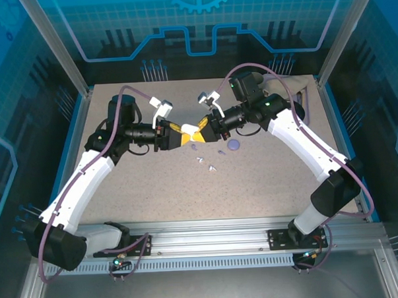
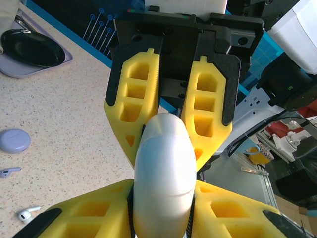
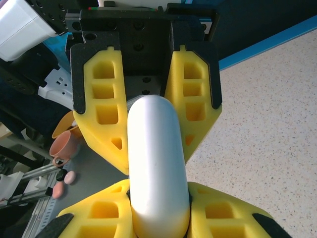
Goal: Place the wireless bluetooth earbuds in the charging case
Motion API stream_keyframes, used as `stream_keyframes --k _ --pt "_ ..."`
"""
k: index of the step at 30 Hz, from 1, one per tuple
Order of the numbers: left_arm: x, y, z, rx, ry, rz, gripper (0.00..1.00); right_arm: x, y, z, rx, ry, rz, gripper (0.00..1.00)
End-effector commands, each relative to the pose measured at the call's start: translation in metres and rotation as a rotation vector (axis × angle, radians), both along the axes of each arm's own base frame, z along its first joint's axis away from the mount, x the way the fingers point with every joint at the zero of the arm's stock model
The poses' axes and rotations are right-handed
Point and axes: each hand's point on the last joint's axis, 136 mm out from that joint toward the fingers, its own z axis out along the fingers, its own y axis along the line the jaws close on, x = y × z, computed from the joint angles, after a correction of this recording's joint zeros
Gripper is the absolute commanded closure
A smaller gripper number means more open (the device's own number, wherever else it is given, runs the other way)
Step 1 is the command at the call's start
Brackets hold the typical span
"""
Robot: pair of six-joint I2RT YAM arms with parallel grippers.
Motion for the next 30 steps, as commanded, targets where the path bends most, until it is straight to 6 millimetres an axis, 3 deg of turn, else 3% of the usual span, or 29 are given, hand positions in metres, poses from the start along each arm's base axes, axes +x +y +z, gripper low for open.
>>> stream_keyframes --k 1,8,24,27,30 --pt "-0.006 -0.005 0.011 -0.020 -0.031 -0.042 0.70 -0.007 0.006 0.006 0.012 -0.003 0.035 0.84" --pt "-0.006 -0.006 0.009 -0.019 -0.031 -0.039 0.74 -0.008 0.008 0.004 0.006 -0.002 0.039 0.84" --pt "-0.008 -0.014 0.003 -0.016 -0.023 -0.057 0.68 -0.007 0.013 0.001 -0.006 -0.001 0.035 0.84" --pt "-0.009 -0.015 0.003 -0.013 -0.022 -0.059 0.74 -0.007 0.013 0.000 -0.011 0.000 0.034 0.84" --pt "-0.008 -0.015 0.002 -0.009 -0.025 -0.053 0.86 -0.006 0.013 -0.002 -0.018 -0.002 0.026 0.84"
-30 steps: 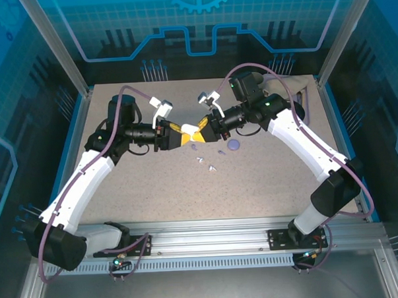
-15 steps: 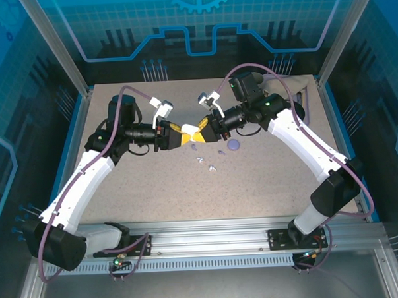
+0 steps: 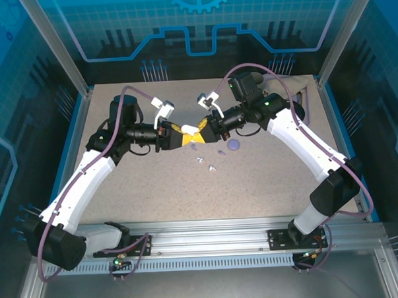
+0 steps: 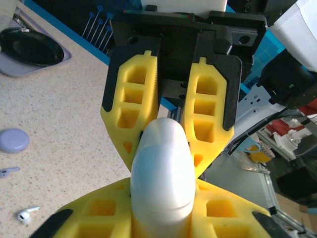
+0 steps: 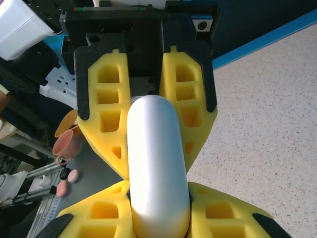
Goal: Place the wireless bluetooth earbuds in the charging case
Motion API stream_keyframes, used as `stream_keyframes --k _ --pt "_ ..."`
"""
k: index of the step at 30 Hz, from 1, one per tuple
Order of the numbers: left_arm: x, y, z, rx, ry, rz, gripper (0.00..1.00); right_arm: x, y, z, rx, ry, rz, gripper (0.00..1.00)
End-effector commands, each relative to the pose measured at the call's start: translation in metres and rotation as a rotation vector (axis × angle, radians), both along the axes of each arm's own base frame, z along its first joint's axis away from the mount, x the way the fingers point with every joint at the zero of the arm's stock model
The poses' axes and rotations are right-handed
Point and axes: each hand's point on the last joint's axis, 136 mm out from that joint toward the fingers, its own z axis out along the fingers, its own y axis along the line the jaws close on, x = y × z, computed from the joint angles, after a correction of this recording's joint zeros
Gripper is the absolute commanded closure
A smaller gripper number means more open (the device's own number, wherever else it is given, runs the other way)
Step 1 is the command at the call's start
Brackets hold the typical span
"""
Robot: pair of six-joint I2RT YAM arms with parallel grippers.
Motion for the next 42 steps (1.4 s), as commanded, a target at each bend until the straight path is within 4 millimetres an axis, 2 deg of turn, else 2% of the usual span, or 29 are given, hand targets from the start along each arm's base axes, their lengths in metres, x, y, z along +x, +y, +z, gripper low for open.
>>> stream_keyframes --k 1,4,5,9,15,20,24,29,35,42 --pt "-0.006 -0.010 0.005 -0.013 -0.026 -0.039 0.88 -0.002 0.010 0.000 -0.006 -0.029 0.012 0.81" --pt "-0.001 -0.008 0.004 0.002 -0.030 -0.001 0.95 0.001 0.007 0.001 -0.010 -0.053 -0.021 0.72" --pt "0.001 -0.008 0.004 0.005 -0.038 0.012 0.97 0.003 0.005 0.002 -0.012 -0.062 -0.035 0.64" --pt "0.005 -0.006 0.006 0.003 -0.109 0.038 0.98 0.009 -0.006 0.007 -0.018 -0.113 -0.111 0.49" --pt "-0.003 -0.004 0.003 -0.006 -0.300 0.013 0.97 0.012 -0.028 0.020 -0.015 -0.200 -0.200 0.40" --pt "-0.011 -0.005 0.007 -0.015 -0.411 -0.033 1.00 0.009 -0.036 0.024 0.002 -0.258 -0.208 0.36" --pt "-0.014 -0.007 0.009 -0.023 -0.446 -0.085 1.00 -0.003 -0.036 0.026 0.039 -0.327 -0.152 0.34" --pt "-0.024 -0.012 0.014 -0.056 -0.459 -0.198 1.00 -0.018 -0.034 0.034 0.072 -0.324 -0.049 0.33" --pt "-0.022 -0.016 0.014 -0.056 -0.476 -0.221 1.00 -0.016 -0.027 0.028 0.048 -0.287 -0.018 0.34" --pt "-0.029 -0.016 0.012 -0.054 -0.488 -0.239 0.99 -0.006 -0.019 0.024 0.013 -0.283 -0.042 0.34"
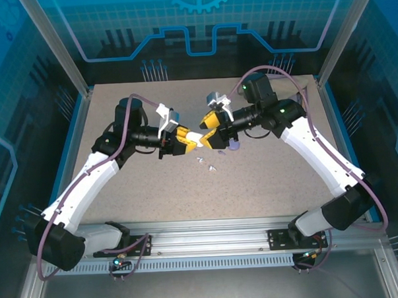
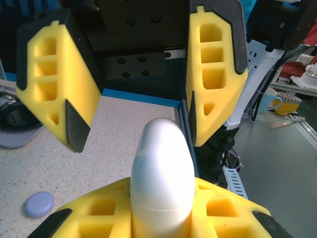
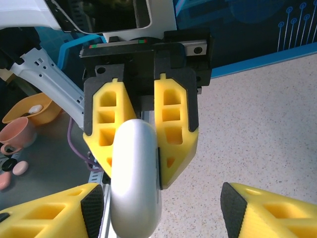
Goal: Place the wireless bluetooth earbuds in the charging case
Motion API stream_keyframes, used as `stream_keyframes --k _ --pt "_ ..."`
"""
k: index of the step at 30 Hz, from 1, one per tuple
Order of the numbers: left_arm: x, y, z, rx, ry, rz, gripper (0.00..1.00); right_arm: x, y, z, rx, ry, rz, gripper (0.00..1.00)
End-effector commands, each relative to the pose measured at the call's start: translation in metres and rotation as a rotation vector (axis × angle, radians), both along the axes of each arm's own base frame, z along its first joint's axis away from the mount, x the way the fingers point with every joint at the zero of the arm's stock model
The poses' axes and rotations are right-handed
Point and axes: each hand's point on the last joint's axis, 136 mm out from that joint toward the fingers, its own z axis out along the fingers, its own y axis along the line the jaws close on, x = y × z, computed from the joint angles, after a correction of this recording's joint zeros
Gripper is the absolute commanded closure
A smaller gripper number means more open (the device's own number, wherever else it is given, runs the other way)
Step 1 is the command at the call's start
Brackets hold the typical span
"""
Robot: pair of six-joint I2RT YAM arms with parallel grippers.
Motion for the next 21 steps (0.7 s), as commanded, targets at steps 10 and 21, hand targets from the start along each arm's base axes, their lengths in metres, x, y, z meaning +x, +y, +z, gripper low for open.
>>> stream_keyframes --k 10,21 --pt "-0.014 -0.002 0.013 -0.023 -0.052 -0.068 0.99 -0.009 0.007 0.005 -0.017 -0.010 0.038 0.34" --pt "-0.014 -0.001 0.012 -0.020 -0.046 -0.072 0.99 0.006 0.008 0.000 -0.045 -0.023 -0.038 0.33"
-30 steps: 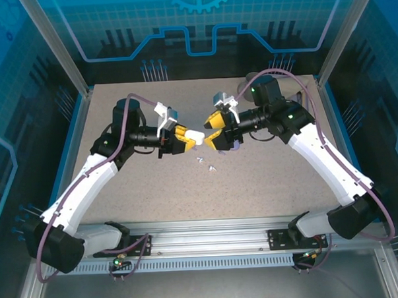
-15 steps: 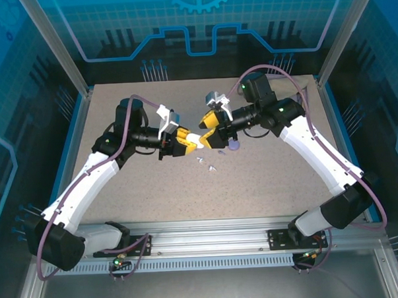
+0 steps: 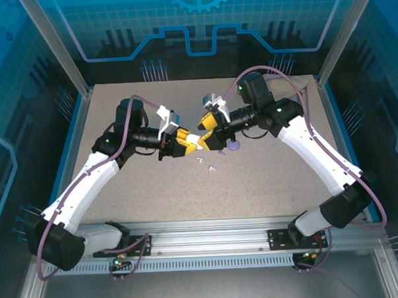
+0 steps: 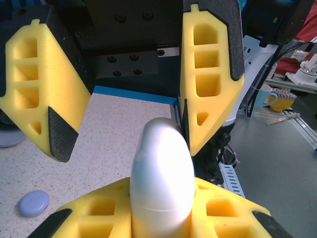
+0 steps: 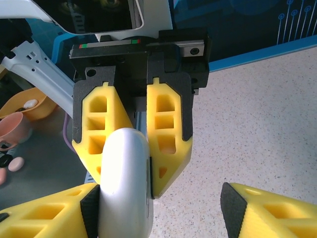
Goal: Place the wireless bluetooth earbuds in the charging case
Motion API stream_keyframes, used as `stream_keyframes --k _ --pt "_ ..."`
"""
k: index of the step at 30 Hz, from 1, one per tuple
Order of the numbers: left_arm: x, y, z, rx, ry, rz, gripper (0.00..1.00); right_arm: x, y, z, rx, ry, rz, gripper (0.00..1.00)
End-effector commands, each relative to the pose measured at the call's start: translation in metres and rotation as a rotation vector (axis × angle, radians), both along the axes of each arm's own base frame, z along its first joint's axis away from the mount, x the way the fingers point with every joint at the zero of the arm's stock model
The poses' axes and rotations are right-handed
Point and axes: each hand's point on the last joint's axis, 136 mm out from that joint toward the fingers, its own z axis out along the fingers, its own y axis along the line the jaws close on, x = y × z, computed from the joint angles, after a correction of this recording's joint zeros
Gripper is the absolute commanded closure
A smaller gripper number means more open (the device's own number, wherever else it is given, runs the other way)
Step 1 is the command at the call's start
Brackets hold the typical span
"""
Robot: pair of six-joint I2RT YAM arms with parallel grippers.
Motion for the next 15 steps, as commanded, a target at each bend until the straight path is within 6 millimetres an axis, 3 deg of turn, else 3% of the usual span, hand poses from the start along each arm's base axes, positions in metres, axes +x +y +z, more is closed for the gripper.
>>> stream_keyframes --k 1,15 --pt "-0.010 -0.002 0.015 -0.025 -0.048 -0.054 0.99 0.008 0.002 0.004 -0.012 -0.020 -0.043 0.33" --pt "-0.017 0.000 0.014 -0.021 -0.054 -0.077 0.99 0.032 -0.007 0.014 0.006 -0.048 -0.171 0.34"
